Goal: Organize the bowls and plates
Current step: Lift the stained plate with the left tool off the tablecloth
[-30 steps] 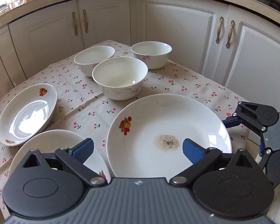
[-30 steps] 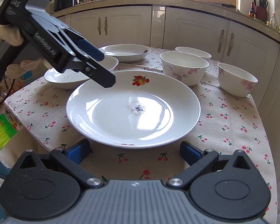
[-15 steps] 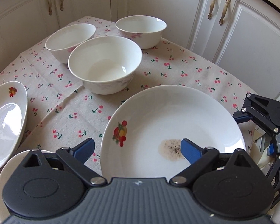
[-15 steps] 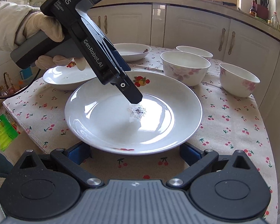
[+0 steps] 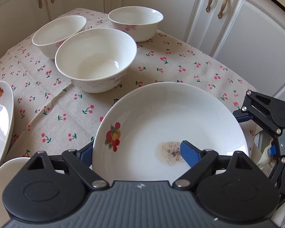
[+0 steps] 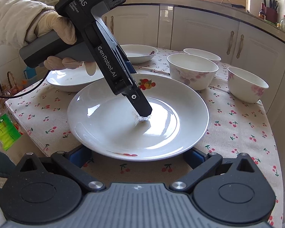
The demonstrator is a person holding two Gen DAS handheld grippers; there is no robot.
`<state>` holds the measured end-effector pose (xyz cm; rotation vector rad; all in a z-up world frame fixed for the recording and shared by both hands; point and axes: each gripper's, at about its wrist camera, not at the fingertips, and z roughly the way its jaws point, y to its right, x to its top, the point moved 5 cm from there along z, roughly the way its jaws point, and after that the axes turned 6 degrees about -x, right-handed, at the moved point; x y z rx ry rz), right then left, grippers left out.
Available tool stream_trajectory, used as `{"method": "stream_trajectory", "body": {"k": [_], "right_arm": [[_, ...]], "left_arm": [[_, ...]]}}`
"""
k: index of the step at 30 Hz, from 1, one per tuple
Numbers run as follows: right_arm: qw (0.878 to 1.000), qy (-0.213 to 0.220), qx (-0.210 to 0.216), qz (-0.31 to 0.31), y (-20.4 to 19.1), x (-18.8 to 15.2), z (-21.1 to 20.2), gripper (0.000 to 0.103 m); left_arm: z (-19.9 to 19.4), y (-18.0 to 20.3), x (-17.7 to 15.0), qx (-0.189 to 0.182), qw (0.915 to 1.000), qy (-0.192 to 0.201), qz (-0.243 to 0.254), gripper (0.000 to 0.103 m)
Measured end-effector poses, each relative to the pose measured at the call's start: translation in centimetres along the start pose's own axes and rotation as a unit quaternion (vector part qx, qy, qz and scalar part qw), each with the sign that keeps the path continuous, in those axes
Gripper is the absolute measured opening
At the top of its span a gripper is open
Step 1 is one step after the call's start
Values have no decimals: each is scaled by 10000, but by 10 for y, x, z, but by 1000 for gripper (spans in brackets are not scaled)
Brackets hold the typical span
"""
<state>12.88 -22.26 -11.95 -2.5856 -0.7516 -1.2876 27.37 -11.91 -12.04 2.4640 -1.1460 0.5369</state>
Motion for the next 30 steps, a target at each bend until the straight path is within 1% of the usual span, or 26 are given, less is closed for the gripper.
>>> {"method": "stream_trajectory", "body": {"k": [5, 8, 13, 17, 22, 26, 30], "right_arm": [[10000, -52, 9, -18, 0, 2, 1, 103], [10000, -91, 6, -13, 0, 2, 1, 103], [9999, -165, 1, 4, 0, 4, 2, 103], [9998, -184, 13, 26, -1, 7, 0, 103], [9999, -141, 37, -39, -3, 17, -4, 103], [9998, -88, 108, -104, -5, 29, -6, 103], [9994, -58, 229, -260, -13, 42, 0, 103]], "left_arm": [[0, 0, 1, -31, 10000, 5, -10, 90], [0, 1, 1, -12, 10000, 5, 80, 90], [-4, 0, 1, -74, 9999, 98, 26, 91], [-10, 2, 1, -49, 9998, 184, 69, 91], [-25, -1, 2, -55, 9995, 325, 19, 91], [-42, -6, -1, 40, 9986, 519, -37, 91], [-58, -16, -8, 141, 9976, 647, -201, 91]]}}
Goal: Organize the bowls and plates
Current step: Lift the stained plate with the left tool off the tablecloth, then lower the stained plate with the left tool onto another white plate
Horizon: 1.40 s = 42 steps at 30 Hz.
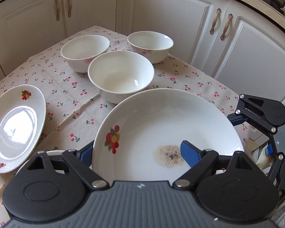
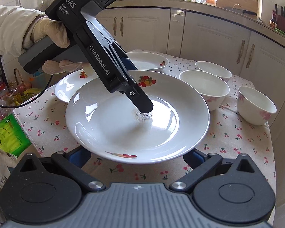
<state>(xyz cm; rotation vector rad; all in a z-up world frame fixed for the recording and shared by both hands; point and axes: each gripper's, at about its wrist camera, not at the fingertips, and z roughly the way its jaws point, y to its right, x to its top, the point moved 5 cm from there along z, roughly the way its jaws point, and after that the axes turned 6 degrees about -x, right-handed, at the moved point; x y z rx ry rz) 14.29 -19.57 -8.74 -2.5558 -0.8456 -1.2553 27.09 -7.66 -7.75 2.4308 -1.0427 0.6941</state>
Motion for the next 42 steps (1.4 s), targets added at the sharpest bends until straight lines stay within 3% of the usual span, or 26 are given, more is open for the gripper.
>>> {"method": "stream_trajectory", "body": {"k": [20, 42], "right_arm": [[9944, -69, 745, -749, -59, 63, 58, 103], [9918, -633, 804, -762, -80, 72, 80, 103]], "left_arm": [[-65, -79, -53, 607, 9947, 362, -748, 91], [-49, -110, -76, 331, 9930, 234, -1113, 91]]}}
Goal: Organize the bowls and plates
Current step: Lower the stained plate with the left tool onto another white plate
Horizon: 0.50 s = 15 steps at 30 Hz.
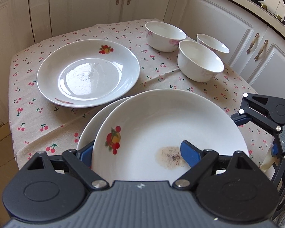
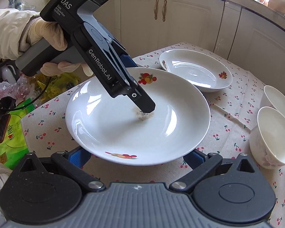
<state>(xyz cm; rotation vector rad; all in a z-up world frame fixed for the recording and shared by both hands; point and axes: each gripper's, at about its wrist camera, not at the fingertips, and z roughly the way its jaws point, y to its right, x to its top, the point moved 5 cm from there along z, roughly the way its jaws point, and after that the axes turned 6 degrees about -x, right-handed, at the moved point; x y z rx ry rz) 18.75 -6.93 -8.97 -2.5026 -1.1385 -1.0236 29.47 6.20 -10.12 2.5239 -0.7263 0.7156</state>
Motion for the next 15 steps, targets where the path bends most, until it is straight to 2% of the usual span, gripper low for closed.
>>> {"method": "stream_trajectory", "body": {"k": [15], "right_arm": [[9996, -251, -65, 53, -2, 3, 3, 103]], "left_arm": [[-3, -2, -1, -9, 10000, 11, -71, 91]]}}
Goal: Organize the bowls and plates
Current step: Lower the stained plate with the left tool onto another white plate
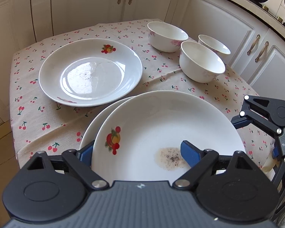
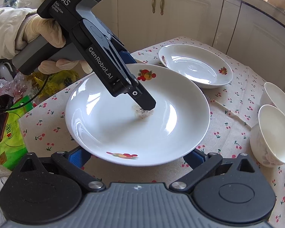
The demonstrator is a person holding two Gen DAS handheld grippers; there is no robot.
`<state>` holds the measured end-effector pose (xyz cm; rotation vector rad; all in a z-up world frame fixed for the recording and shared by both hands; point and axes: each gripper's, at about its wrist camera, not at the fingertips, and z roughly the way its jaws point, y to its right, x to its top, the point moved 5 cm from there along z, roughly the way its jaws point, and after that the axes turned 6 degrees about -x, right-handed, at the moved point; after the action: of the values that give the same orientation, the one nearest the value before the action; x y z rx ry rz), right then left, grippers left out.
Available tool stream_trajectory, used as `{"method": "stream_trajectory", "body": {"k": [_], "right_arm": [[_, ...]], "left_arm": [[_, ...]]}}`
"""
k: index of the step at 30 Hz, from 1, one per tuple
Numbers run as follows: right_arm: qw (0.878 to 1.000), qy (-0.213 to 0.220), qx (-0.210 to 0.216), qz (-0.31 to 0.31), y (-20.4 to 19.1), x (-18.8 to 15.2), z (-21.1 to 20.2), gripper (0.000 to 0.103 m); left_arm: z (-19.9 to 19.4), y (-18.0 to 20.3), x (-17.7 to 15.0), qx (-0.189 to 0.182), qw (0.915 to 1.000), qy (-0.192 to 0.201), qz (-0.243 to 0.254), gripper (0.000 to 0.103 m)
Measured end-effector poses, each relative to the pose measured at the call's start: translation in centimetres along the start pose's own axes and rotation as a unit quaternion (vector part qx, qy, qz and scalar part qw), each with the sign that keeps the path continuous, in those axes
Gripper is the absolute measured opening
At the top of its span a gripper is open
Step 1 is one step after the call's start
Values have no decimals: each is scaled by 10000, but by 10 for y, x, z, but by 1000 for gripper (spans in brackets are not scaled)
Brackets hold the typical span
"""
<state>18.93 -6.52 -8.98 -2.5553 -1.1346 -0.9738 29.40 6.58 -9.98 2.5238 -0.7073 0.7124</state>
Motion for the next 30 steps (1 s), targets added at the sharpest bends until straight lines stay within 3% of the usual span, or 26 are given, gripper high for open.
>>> {"method": "stream_trajectory", "body": {"k": [19, 30], "right_arm": [[9999, -33, -31, 146, -3, 1, -5, 103], [9999, 14, -43, 129, -7, -1, -10, 103]], "left_arm": [[-13, -4, -5, 44, 9996, -18, -279, 91], [-22, -2, -6, 353, 9993, 7, -146, 93]]}}
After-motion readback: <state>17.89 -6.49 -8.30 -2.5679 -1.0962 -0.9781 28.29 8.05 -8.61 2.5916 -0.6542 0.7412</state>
